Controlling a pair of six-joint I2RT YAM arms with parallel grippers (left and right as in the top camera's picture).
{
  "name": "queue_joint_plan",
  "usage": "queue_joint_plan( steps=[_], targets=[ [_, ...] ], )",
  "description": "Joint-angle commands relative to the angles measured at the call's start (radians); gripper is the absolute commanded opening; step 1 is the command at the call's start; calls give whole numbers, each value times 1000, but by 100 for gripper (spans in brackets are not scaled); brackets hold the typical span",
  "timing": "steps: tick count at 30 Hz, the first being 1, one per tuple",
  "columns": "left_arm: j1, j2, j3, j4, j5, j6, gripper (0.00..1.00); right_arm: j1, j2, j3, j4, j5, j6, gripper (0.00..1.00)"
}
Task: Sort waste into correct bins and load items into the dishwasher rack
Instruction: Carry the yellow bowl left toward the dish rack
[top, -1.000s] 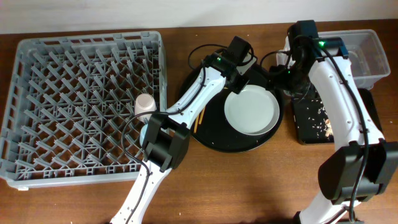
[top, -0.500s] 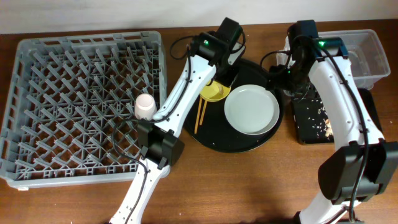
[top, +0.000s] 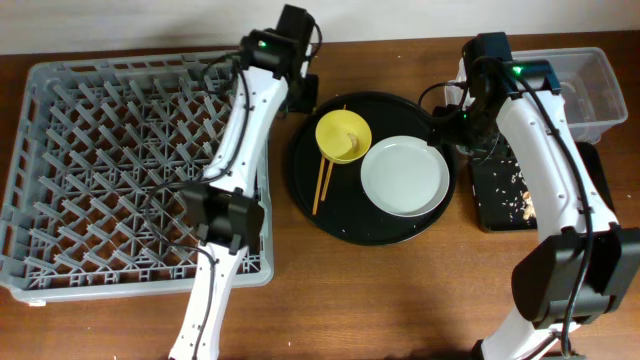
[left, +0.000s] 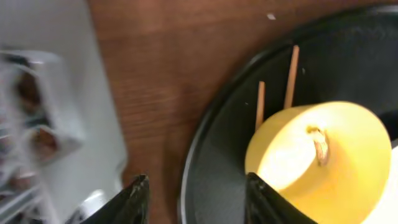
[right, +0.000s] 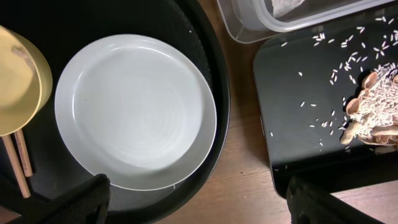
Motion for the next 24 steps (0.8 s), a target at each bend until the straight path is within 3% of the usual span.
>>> queue_joint_plan(
  steps=[1, 11, 17, 19, 24],
  targets=[
    [-18, 58, -3, -11, 28, -7, 48, 2, -24, 18, -4, 20, 1, 92],
    [-47, 108, -3, -14, 87, -6, 47, 2, -24, 18, -4, 20, 1, 92],
    [-51, 116, -3, -14, 87, -6, 19, 2, -24, 18, -4, 20, 1, 92],
    [-51, 116, -3, -14, 86, -6, 1, 2, -24, 18, -4, 20, 1, 92],
    [-48, 95, 87, -95, 87, -6, 1, 2, -24, 18, -6, 20, 1, 92]
  ],
)
